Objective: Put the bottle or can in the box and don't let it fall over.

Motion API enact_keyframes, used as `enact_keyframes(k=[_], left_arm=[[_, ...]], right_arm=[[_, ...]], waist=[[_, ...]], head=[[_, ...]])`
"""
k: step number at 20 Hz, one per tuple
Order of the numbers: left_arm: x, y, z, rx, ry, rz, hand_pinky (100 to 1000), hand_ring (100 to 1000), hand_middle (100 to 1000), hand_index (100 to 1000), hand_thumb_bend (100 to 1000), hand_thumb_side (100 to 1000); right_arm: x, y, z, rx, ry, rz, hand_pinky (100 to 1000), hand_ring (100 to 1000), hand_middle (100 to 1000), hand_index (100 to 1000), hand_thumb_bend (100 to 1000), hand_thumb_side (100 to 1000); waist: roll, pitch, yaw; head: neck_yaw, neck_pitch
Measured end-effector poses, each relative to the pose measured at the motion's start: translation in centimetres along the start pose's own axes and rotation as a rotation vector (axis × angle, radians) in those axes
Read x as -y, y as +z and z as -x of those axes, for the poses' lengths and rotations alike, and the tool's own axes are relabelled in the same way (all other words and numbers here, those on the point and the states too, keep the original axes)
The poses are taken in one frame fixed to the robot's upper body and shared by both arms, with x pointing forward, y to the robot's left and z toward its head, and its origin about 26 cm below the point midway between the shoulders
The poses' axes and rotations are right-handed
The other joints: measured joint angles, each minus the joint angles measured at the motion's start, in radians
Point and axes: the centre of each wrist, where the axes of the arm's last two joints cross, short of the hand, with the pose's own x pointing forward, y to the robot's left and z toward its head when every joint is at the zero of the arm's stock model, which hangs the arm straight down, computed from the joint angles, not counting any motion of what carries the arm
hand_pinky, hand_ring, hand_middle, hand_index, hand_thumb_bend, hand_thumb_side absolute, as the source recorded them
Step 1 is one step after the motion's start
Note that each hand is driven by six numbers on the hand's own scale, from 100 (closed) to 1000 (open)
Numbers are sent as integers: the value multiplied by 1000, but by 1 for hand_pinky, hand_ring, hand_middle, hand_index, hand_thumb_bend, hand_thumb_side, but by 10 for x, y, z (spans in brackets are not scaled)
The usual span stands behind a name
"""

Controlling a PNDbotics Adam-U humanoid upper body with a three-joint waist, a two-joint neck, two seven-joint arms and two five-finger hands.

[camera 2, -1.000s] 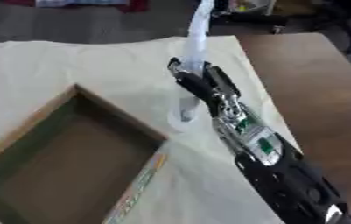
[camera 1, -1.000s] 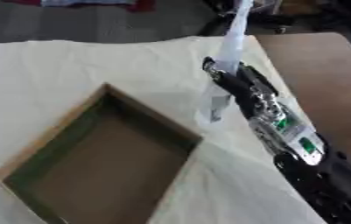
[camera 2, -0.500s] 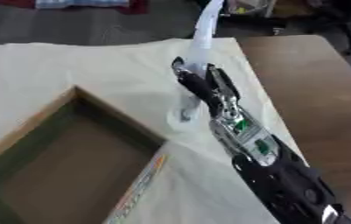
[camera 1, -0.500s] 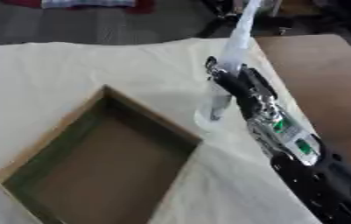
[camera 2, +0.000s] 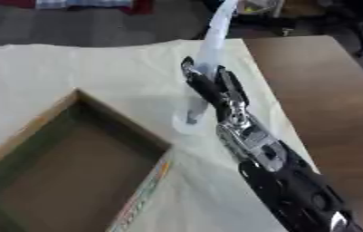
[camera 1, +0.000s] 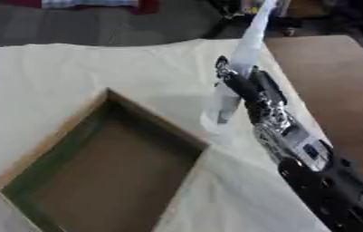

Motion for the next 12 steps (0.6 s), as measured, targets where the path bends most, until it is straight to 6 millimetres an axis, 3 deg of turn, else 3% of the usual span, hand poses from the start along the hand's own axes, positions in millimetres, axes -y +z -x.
enact_keyframes(k=[8, 9, 10, 12], left_arm=[[0, 0, 0, -2, 0, 2, 1000, 1000, 1000, 697, 100, 627], [0, 0, 0, -2, 0, 2, 1000, 1000, 1000, 696, 100, 629], [0, 0, 0, -2, 0, 2, 1000, 1000, 1000, 696, 100, 626], [0, 0, 0, -2, 0, 3, 1000, 1000, 1000, 693, 100, 626]], right_arm=[[-2, 5, -13, 76, 57, -38, 919, 468, 453, 175, 100, 470], [-1, 6, -17, 91, 65, -42, 920, 472, 457, 176, 100, 512], [-1, 7, -20, 104, 73, -44, 917, 475, 459, 177, 100, 470], [1, 8, -26, 123, 93, -48, 900, 474, 458, 175, 100, 470]], waist=[[0, 0, -8], [0, 0, -10], [0, 0, -12], [0, 0, -12]], head=[[0, 0], [0, 0], [0, 0], [1, 0]])
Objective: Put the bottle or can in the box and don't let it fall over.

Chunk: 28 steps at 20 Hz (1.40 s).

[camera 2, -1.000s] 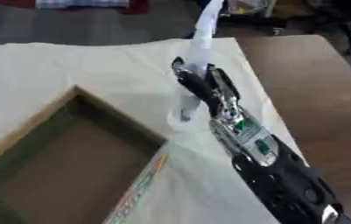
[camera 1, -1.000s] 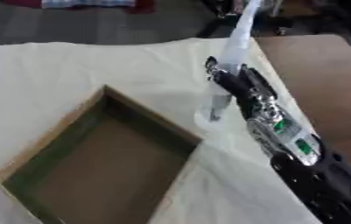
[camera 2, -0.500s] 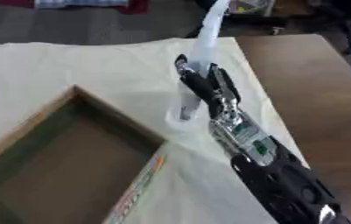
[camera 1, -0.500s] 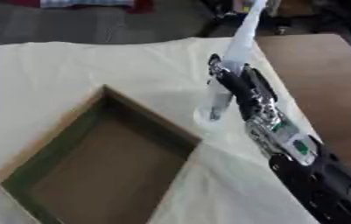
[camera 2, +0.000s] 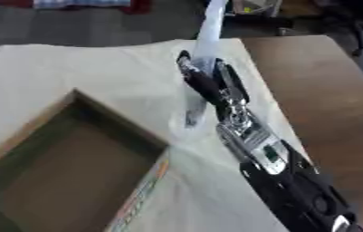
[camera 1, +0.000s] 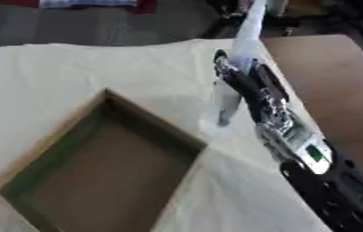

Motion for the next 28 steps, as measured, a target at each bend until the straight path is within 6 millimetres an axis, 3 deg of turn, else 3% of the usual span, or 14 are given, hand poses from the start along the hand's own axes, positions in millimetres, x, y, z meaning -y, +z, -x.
enact_keyframes(k=[2, 3, 4, 18, 28], left_arm=[[0, 0, 0, 0, 0, 1, 1000, 1000, 1000, 691, 100, 627], [0, 0, 0, -1, 0, 1, 1000, 1000, 1000, 690, 100, 638], [0, 0, 0, -1, 0, 1, 1000, 1000, 1000, 689, 100, 628], [-1, 0, 0, -6, 7, -13, 1000, 1000, 1000, 685, 100, 627], [-4, 1, 0, -16, 18, -48, 1000, 1000, 1000, 680, 100, 631]], right_arm=[[1, 1, -5, 4, 21, 2, 873, 466, 453, 168, 100, 470], [1, 1, -7, 4, 31, 2, 866, 464, 451, 166, 100, 525], [2, 2, -9, 6, 40, 4, 867, 464, 450, 165, 100, 470], [4, 17, -66, 120, 11, -46, 862, 441, 425, 149, 100, 470], [-17, 26, -114, 207, -80, -167, 865, 430, 417, 149, 100, 470]], waist=[[0, 0, -1], [1, -1, -1], [1, -1, -2], [5, -40, -7], [-1, -53, 40]], head=[[0, 0], [0, 0], [0, 0], [-4, 23], [-44, 51]])
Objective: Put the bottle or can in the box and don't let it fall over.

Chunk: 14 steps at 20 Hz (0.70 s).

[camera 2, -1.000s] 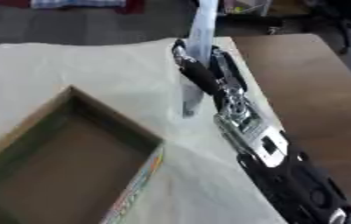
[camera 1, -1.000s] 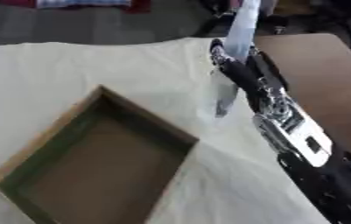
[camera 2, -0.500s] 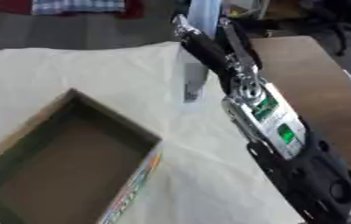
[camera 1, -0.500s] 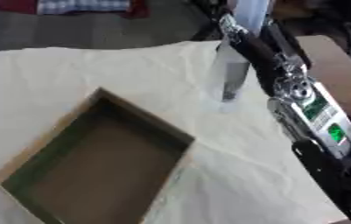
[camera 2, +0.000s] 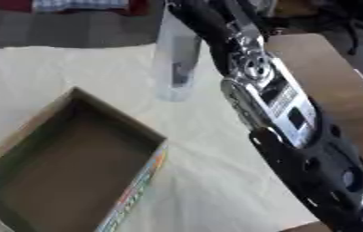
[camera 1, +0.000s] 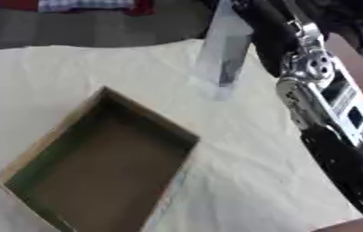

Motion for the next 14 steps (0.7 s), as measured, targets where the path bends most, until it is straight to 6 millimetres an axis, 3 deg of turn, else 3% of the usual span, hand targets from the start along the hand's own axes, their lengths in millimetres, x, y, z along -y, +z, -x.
enact_keyframes(k=[7, 14], left_arm=[[-3, -1, 2, -8, 5, -29, 1000, 1000, 1000, 678, 100, 638], [-7, -1, 10, -37, 25, -64, 1000, 1000, 1000, 676, 100, 650]], right_arm=[[-18, -1, -13, 39, -65, -48, 862, 427, 414, 152, 100, 470], [-33, -1, -12, 53, -128, -54, 861, 426, 413, 151, 100, 470]], waist=[[-3, 0, 55], [-10, 0, 113]], head=[[-54, 9], [-114, 11]])
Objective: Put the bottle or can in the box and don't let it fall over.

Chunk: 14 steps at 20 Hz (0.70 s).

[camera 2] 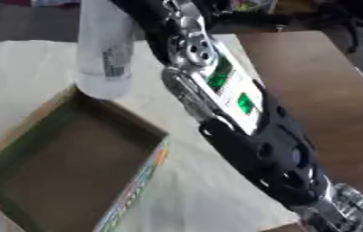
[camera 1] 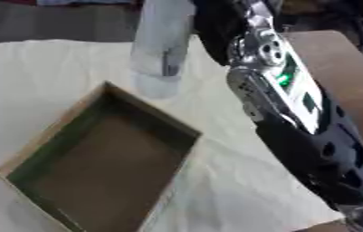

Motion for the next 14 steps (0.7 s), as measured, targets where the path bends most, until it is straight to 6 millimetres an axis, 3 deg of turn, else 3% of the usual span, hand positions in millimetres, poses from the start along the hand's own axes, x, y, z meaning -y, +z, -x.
enact_keyframes(k=[7, 14], left_arm=[[-12, 1, 10, -26, 4, -70, 1000, 1000, 1000, 676, 100, 668], [-37, 4, 18, -27, -21, -191, 1000, 1000, 1000, 676, 100, 649]], right_arm=[[-12, 0, 11, -14, -27, -8, 865, 436, 422, 152, 100, 470], [-21, 2, 43, -39, -36, 14, 867, 466, 456, 158, 100, 470]], waist=[[-11, 1, 32], [-15, 9, 43]], head=[[-45, 0], [-59, -1]])
